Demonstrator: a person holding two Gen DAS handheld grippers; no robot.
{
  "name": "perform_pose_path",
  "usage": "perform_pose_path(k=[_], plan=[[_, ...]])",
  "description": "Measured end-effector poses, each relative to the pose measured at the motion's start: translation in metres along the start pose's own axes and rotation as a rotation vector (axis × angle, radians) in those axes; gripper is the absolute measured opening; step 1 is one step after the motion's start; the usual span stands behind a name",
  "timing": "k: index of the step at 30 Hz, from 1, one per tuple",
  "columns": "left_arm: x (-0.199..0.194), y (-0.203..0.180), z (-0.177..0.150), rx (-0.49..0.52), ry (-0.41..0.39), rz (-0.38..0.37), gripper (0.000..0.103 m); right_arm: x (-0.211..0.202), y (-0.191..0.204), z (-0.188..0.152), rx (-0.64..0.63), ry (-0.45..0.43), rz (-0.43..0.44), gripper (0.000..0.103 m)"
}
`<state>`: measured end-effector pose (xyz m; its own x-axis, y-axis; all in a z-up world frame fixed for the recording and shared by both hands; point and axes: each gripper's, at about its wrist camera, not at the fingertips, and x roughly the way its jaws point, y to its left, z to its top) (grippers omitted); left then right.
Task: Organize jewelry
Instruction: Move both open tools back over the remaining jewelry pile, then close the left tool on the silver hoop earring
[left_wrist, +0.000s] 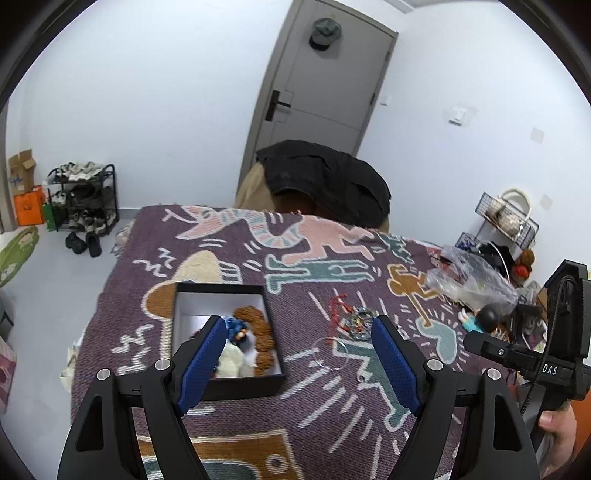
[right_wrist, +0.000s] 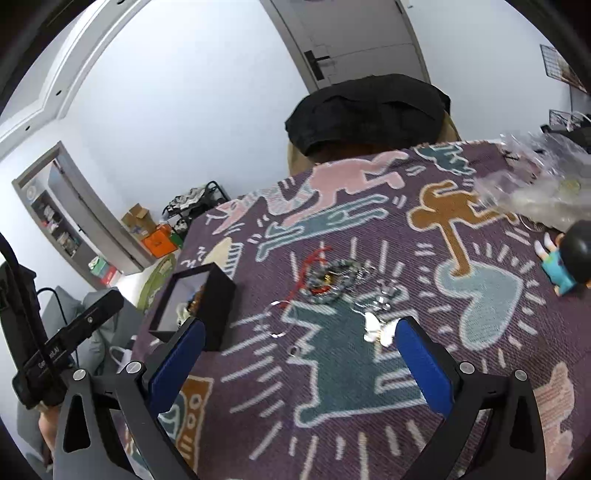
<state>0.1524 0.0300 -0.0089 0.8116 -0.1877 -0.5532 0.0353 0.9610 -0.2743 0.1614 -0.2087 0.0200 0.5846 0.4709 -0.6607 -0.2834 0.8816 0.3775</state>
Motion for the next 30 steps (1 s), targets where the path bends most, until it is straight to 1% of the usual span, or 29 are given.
perform_pose_path(k=[2, 4, 8, 9, 10, 12, 13, 15, 16, 18, 23, 27, 30], plan=[[0.005, -0.007, -0.002, 0.017, 0.012, -0.002, 0.08, 0.0, -0.006, -0.002, 0.009, -0.003, 0.0, 0.103], [0.011, -0.014, -0.003, 0.032, 0.029, -0.004, 0.074, 0.0, -0.013, -0.005, 0.016, -0.001, -0.004, 0.103], [0.026, -0.029, -0.007, 0.064, 0.069, -0.015, 0.059, 0.001, -0.03, -0.009, 0.053, 0.005, -0.01, 0.101], [0.03, -0.033, -0.008, 0.073, 0.078, -0.018, 0.056, 0.002, -0.035, -0.01, 0.064, 0.006, -0.013, 0.097], [0.035, -0.038, -0.01, 0.086, 0.091, -0.02, 0.054, 0.002, -0.04, -0.011, 0.073, 0.008, -0.015, 0.091], [0.043, -0.045, -0.014, 0.104, 0.112, -0.024, 0.046, 0.003, -0.047, -0.013, 0.093, 0.018, -0.014, 0.083], [0.047, -0.048, -0.015, 0.11, 0.123, -0.027, 0.043, 0.003, -0.051, -0.015, 0.103, 0.021, -0.012, 0.081], [0.058, -0.055, -0.019, 0.121, 0.154, -0.032, 0.034, 0.003, -0.057, -0.018, 0.114, 0.02, -0.009, 0.078], [0.065, -0.059, -0.021, 0.13, 0.171, -0.032, 0.033, 0.002, -0.06, -0.019, 0.117, 0.021, -0.009, 0.074], [0.074, -0.065, -0.024, 0.143, 0.19, -0.03, 0.031, 0.003, -0.064, -0.021, 0.121, 0.024, -0.008, 0.072], [0.096, -0.076, -0.029, 0.166, 0.241, -0.013, 0.026, 0.003, -0.078, -0.025, 0.145, 0.023, -0.012, 0.069], [0.116, -0.078, -0.03, 0.166, 0.284, 0.007, 0.025, 0.004, -0.088, -0.028, 0.162, 0.024, -0.005, 0.064], [0.132, -0.079, -0.033, 0.16, 0.323, 0.019, 0.025, 0.007, -0.093, -0.029, 0.173, 0.029, -0.002, 0.064]])
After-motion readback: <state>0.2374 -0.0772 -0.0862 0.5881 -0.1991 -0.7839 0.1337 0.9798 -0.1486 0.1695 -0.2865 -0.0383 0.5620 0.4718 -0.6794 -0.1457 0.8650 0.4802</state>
